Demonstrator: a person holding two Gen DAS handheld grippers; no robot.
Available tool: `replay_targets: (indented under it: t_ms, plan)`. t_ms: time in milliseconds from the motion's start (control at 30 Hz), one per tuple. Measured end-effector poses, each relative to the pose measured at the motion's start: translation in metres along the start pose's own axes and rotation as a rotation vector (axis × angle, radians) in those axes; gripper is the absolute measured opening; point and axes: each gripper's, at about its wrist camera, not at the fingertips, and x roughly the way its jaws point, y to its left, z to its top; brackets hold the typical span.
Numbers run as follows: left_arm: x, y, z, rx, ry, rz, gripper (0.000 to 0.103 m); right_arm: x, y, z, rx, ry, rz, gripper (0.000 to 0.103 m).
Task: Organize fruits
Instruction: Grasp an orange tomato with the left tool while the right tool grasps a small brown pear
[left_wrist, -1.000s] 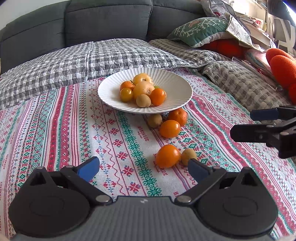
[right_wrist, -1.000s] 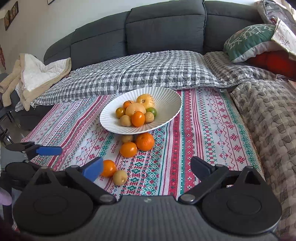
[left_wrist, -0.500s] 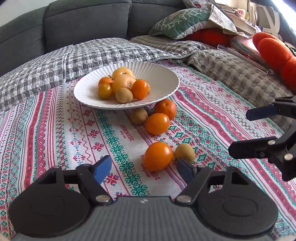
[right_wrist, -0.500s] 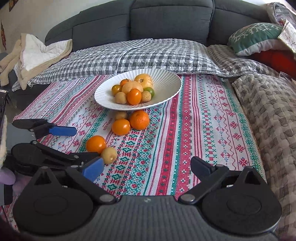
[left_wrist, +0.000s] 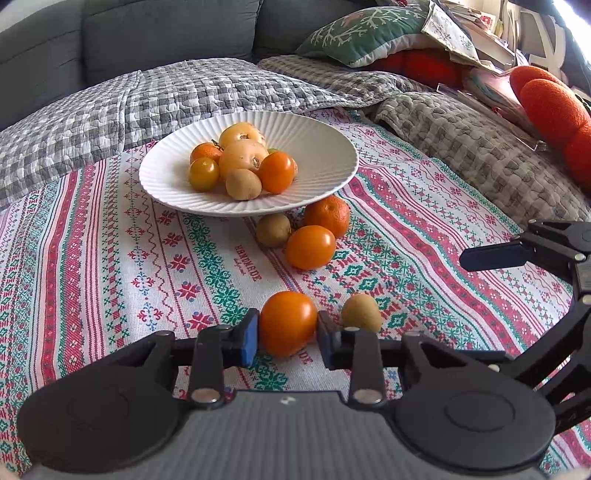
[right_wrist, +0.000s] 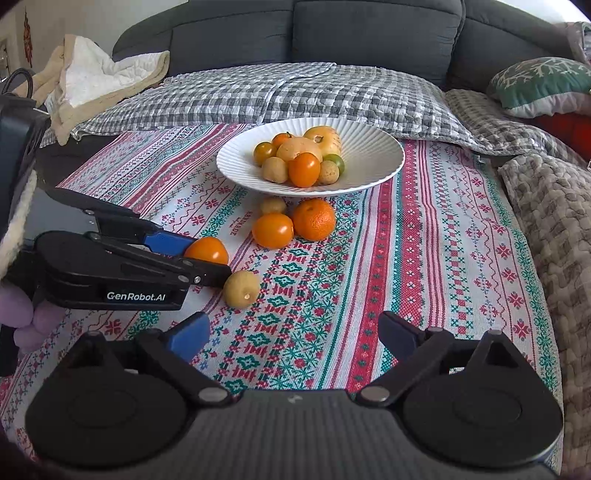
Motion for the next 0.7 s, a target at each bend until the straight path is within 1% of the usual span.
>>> replay_targets:
  t_ms: [100, 200, 267, 333, 400, 500, 600, 667, 700]
  plan:
    - [-0.005, 0.006, -0.002, -0.005, 0.014, 0.017, 0.020, 0.006, 0.007, 0.002, -0.023, 0.004, 0.007, 0.092]
    - [-0.010, 0.012, -0.003, -0.011, 0.023, 0.035, 0.020, 0.016, 0.013, 0.004, -0.032, 0.027, 0.015, 0.088]
    - [-0.012, 0.018, -0.004, -0.023, 0.032, 0.041, 0.020, 0.023, 0.018, 0.005, -0.046, 0.051, 0.017, 0.081]
    - [-0.013, 0.022, -0.005, -0.028, 0.040, 0.048, 0.020, 0.028, 0.025, 0.006, -0.072, 0.057, 0.012, 0.077]
    - [-0.014, 0.025, -0.007, -0.032, 0.048, 0.052, 0.020, 0.030, 0.029, 0.008, -0.090, 0.054, 0.015, 0.077]
    - [-0.015, 0.027, -0.009, -0.033, 0.062, 0.059, 0.020, 0.034, 0.031, 0.011, -0.087, 0.054, 0.022, 0.074]
    - [-0.016, 0.029, -0.011, -0.029, 0.067, 0.061, 0.020, 0.035, 0.032, 0.013, -0.087, 0.050, 0.014, 0.067]
    - [-0.017, 0.029, -0.011, -0.028, 0.067, 0.060, 0.020, 0.036, 0.032, 0.015, -0.085, 0.047, 0.011, 0.058]
    - [-0.017, 0.030, -0.012, -0.028, 0.068, 0.060, 0.020, 0.036, 0.032, 0.015, -0.086, 0.045, 0.009, 0.056]
